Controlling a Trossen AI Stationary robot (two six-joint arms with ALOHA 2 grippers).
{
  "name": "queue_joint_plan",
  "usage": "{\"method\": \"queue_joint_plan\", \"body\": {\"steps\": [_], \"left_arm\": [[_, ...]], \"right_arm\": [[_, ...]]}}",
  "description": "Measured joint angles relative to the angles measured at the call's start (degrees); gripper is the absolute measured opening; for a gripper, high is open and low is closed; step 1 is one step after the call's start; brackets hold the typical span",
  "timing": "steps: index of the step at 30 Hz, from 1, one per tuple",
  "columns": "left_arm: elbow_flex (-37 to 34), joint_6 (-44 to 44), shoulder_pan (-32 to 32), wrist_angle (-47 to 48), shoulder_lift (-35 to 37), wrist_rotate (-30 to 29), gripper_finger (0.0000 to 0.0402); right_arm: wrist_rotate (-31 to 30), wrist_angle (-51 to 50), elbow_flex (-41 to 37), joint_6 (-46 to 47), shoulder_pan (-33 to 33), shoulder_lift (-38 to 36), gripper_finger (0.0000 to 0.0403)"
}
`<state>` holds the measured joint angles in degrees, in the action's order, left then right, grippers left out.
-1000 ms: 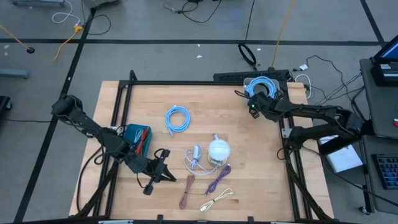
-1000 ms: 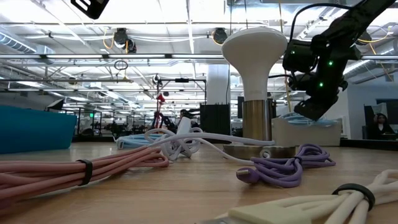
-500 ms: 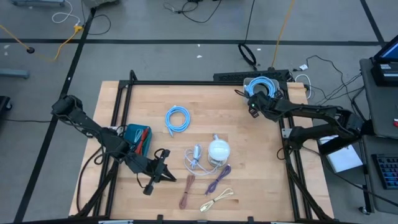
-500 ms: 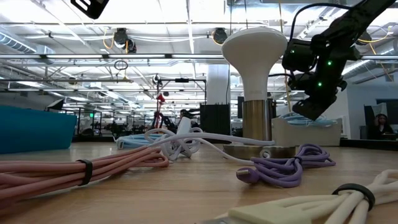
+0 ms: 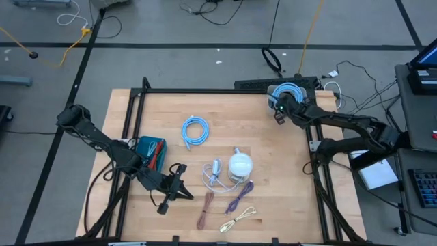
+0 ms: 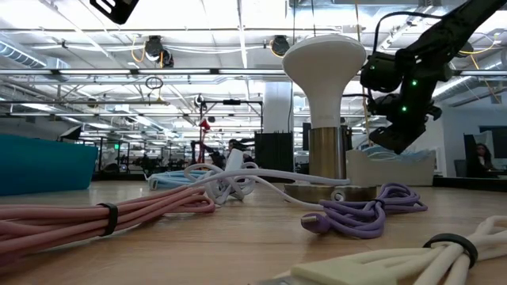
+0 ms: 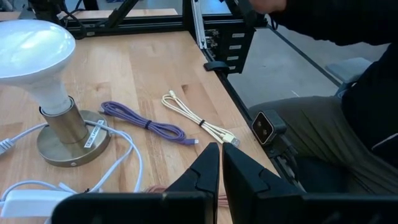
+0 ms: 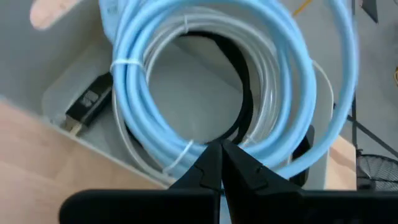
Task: Pick & Place USB Port
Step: Put the right blue HDMI cable into the gray bin, then put the white charger cable into the blue bin
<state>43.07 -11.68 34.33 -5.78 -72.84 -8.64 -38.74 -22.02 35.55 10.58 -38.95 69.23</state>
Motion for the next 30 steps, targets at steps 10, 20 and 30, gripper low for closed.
{"method": "queue_joint_plan", "body": {"steps": [10, 20, 30], "left_arm": [[0.0, 0.2, 0.0, 0.0, 0.0, 0.0, 0.0021], [0.0, 0.2, 0.7, 0.0, 0.0, -0.4, 0.0021], [0.0, 0.5, 0.7, 1.2, 0.0, -0.5, 0.0021]], "right_arm": [[2.8, 2.7, -0.5, -0.6, -1.7, 4.8, 0.0], [0.9, 7.6, -3.3, -0.8, -2.5, 9.0, 0.0], [-5.7, 6.5, -3.6, -1.4, 6.4, -9.0, 0.0]]}}
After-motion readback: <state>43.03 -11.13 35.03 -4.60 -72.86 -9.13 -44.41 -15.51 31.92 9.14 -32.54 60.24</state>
